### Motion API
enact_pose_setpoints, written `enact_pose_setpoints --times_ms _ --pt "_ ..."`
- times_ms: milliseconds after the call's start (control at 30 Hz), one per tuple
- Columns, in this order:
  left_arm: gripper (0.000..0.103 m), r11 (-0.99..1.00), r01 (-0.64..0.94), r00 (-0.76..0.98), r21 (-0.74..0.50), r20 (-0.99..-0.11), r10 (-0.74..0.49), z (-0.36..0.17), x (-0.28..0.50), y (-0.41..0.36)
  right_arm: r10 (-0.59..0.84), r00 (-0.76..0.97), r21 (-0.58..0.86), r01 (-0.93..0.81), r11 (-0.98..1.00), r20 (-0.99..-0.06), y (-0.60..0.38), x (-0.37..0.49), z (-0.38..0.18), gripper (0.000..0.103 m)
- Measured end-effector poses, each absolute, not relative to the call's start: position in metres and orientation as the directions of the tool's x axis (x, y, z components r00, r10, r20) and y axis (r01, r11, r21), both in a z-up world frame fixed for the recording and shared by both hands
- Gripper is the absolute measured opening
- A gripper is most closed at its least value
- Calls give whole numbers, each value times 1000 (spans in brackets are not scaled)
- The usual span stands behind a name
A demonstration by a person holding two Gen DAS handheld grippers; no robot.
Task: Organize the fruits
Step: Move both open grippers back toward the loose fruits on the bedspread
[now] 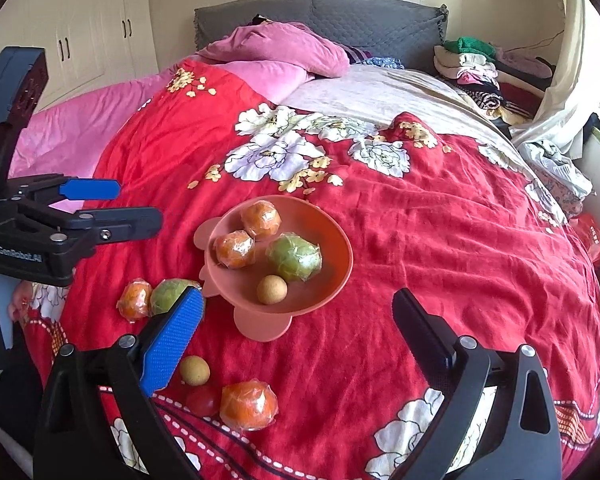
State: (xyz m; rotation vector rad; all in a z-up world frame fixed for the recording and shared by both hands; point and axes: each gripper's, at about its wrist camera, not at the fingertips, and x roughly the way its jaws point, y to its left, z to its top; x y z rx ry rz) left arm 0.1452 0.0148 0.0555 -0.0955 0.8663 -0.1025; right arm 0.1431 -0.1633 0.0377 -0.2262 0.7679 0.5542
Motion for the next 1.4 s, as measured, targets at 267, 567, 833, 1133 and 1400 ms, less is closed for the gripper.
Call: enact_pose_setpoints --times_ms 267,567,833,1133,1400 --pt "93 992 56 662 -114 -740 -122 62 129 12 379 585 0 -543 839 -717 -172 133 35 95" --pt "93 993 53 660 -102 -743 -112 57 117 10 372 582 -3 -541 841 -723 -177 121 34 95" --pt "93 994 54 648 -93 -754 -106 48 106 9 372 572 3 -543 840 -731 -178 111 29 96" --pt "93 994 49 638 -95 -762 -105 42 96 8 373 564 6 -546 838 -737 -178 105 25 96" --pt "93 994 51 624 -94 -774 -105 34 89 6 366 555 3 -547 837 -747 -180 99 18 96"
